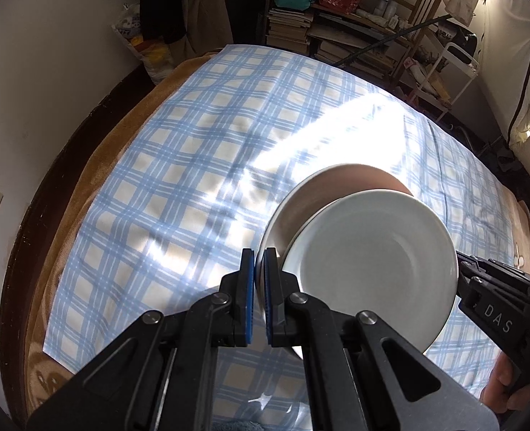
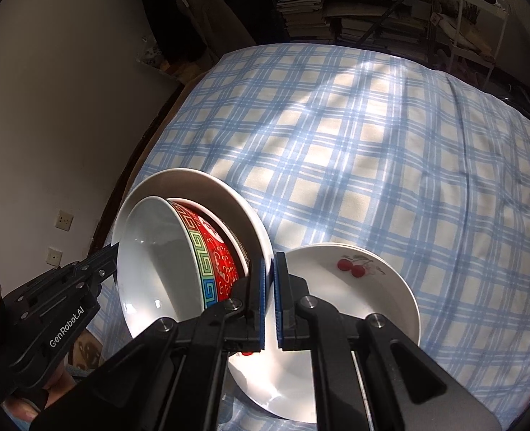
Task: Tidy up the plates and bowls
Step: 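Lower the bowl stack with both grippers onto the cherry plate stack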
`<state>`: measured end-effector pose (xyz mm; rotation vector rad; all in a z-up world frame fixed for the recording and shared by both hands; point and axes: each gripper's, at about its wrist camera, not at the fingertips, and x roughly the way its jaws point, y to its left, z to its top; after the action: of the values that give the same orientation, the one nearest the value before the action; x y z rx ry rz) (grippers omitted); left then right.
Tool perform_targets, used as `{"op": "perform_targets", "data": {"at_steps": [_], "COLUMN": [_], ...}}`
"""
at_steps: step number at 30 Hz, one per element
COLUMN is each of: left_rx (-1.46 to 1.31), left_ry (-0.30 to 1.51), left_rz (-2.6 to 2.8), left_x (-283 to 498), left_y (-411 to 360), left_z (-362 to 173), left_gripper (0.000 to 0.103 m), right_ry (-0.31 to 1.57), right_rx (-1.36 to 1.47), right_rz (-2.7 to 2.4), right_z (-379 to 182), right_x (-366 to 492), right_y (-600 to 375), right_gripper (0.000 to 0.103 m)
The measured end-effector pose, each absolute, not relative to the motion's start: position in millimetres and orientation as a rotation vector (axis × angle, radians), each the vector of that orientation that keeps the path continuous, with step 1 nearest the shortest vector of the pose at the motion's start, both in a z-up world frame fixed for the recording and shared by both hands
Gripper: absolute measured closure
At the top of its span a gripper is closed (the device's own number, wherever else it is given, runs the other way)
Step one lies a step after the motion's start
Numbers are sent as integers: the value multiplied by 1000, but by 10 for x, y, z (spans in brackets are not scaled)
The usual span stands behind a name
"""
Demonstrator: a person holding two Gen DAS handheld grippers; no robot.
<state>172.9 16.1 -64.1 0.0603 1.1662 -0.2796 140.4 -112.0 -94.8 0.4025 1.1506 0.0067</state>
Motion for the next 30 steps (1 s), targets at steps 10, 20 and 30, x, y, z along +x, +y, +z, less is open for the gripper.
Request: {"op": "perform_targets", "data": {"at_steps": [10, 20, 30], "left_rx": [78, 137, 133], "left_ry": [1232, 1273, 1260], "left_rz": [-330, -355, -392], "left_x": [1376, 1213, 1208], "left_y": [-200, -402, -431], "left_z": [-815, -1019, -1053], "left_gripper": [101, 101, 97], "right_ry": [1195, 1234, 1223], "right_rx": [380, 385, 381], "right_rz": [-63, -105, -97], "right_z": [-1047, -1204, -1242], "right_x": [971, 770, 724], "right_y": [-1412, -1544, -1635], "right_gripper": [94, 94, 99]}}
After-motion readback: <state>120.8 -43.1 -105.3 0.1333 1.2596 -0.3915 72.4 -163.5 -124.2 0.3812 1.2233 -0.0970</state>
